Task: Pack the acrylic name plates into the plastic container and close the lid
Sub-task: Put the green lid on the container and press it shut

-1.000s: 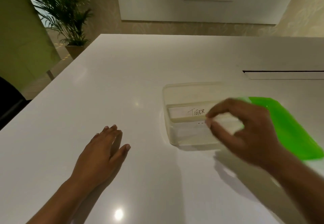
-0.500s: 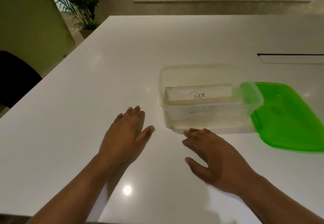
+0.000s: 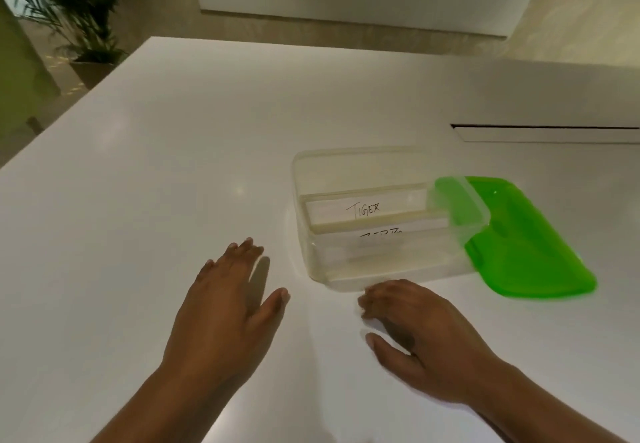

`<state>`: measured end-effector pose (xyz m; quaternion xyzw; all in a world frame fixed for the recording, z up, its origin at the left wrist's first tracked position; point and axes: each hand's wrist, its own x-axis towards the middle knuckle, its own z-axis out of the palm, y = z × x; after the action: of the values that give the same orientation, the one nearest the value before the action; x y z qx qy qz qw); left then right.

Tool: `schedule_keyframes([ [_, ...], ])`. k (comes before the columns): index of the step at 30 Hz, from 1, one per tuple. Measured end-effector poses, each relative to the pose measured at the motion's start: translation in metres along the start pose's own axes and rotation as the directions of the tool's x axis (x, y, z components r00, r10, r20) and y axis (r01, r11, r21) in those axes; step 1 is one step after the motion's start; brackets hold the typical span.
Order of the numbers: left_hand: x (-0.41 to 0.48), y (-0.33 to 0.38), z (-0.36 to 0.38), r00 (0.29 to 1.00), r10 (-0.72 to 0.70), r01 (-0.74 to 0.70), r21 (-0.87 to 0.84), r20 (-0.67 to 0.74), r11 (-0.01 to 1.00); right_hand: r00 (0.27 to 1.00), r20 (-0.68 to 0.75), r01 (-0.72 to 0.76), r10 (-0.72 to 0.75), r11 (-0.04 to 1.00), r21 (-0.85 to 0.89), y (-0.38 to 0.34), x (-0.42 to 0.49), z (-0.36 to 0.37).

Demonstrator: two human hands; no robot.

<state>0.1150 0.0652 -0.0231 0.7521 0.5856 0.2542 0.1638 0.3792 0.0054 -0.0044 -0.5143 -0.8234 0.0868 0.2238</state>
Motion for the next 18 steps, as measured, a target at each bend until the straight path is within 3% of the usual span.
schedule_keyframes([
  [4,-0.003,0.021,-0.011,0.995,0.007,-0.034,-0.268,-0.102,0.963,0.969,-0.242,-0.034,0.040,0.999,0.028,0.001,-0.009,-0.025],
  [7,0.001,0.046,-0.012,0.991,0.054,-0.092,-0.321,-0.126,0.943,0.854,-0.510,-0.092,0.105,0.994,0.050,0.016,-0.024,-0.045],
  [9,0.006,0.057,-0.009,0.989,0.066,-0.105,-0.321,-0.132,0.941,0.776,-0.587,-0.237,0.232,0.969,0.069,0.036,-0.032,-0.059],
  [11,0.010,0.064,-0.006,0.987,0.050,-0.097,-0.319,-0.151,0.943,0.740,-0.539,-0.439,0.403,0.896,0.068,0.060,-0.037,-0.069],
  [13,0.014,0.065,-0.004,0.982,0.041,-0.092,-0.282,-0.185,0.955,0.754,-0.430,-0.560,0.496,0.828,-0.025,0.079,-0.043,-0.071],
  [18,0.020,0.063,-0.008,0.987,0.038,-0.063,-0.156,-0.157,0.986,0.805,-0.280,-0.575,0.523,0.805,-0.148,0.102,-0.051,-0.070],
])
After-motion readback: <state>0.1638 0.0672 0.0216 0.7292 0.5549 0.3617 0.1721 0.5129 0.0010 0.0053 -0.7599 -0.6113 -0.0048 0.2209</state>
